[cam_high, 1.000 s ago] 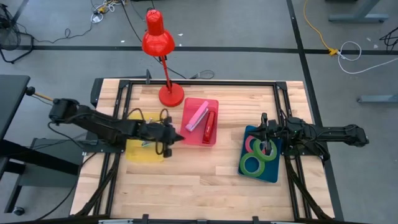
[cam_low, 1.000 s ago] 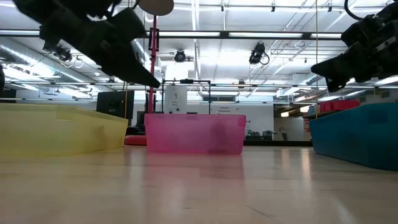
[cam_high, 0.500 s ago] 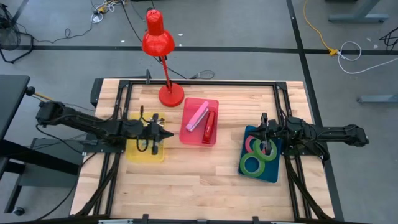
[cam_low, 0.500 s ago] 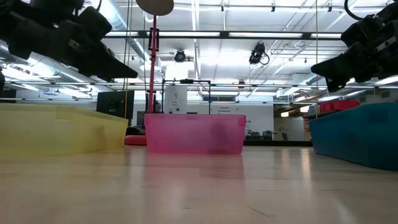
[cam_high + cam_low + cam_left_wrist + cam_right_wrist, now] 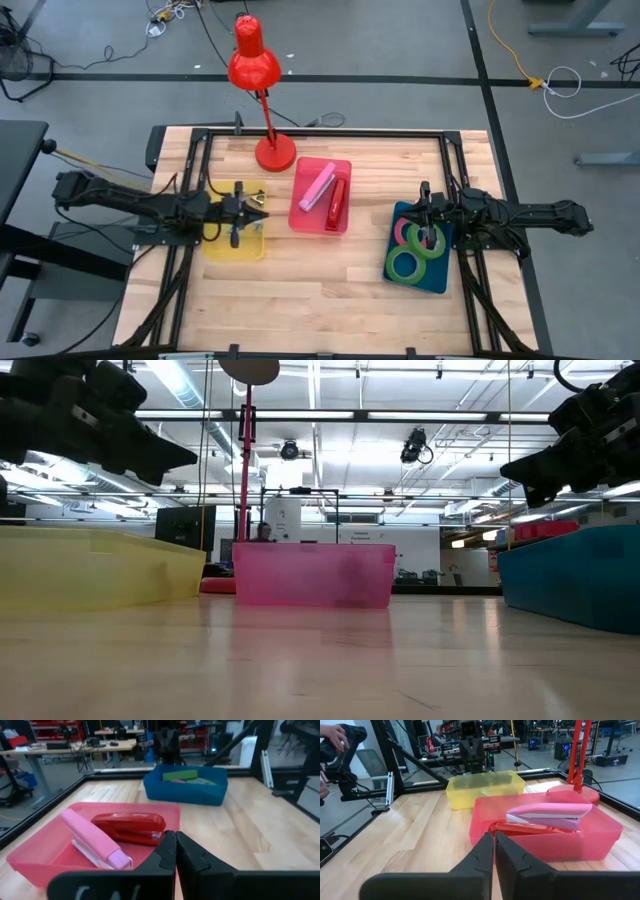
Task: Pick and place Stapler, Stapler remover, tape
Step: Return to Home Position
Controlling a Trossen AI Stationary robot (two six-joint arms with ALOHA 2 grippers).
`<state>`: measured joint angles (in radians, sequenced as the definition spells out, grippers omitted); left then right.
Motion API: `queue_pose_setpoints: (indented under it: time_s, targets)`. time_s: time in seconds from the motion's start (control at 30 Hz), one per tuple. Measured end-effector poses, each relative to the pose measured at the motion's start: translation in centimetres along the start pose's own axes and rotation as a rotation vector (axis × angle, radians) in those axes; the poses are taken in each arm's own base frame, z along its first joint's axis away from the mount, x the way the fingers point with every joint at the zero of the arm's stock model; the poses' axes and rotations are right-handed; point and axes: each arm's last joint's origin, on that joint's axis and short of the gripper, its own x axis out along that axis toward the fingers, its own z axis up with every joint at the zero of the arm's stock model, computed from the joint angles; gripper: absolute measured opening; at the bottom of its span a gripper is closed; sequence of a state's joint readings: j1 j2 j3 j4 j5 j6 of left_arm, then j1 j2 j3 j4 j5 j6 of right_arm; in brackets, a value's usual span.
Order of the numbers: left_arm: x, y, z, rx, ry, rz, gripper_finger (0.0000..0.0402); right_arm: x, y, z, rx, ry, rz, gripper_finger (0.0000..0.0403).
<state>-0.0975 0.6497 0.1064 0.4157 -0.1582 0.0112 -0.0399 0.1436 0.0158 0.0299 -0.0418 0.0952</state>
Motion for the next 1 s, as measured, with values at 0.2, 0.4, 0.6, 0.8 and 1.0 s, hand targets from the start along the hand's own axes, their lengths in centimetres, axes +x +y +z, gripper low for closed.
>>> queue_pose_setpoints:
  time_s: [0.2, 0.4, 0.6, 0.8, 1.0]
  targets:
    - [-1.0, 0.2, -0.5, -0.009, -0.052, 0.001, 0.0004, 0.0, 0.0, 0.0, 0.000, 0.000, 0.000, 0.0021]
    - [-1.7, 0.3, -0.7, -0.016, -0.096, -0.002, 0.0003, 0.0, 0.0, 0.0, 0.000, 0.000, 0.001, 0.0021]
    - [-2.4, 0.4, -1.2, -0.016, -0.109, -0.002, 0.0005, 0.0, 0.0, 0.0, 0.000, 0.000, 0.000, 0.0021]
    - [-3.0, 0.4, -1.6, -0.012, -0.077, -0.003, 0.0003, 0.0, 0.0, 0.0, 0.000, 0.000, 0.000, 0.0021]
    - [-3.5, 0.5, -1.7, -0.012, -0.080, -0.002, 0.0002, 0.0, 0.0, 0.0, 0.000, 0.000, 0.000, 0.0021]
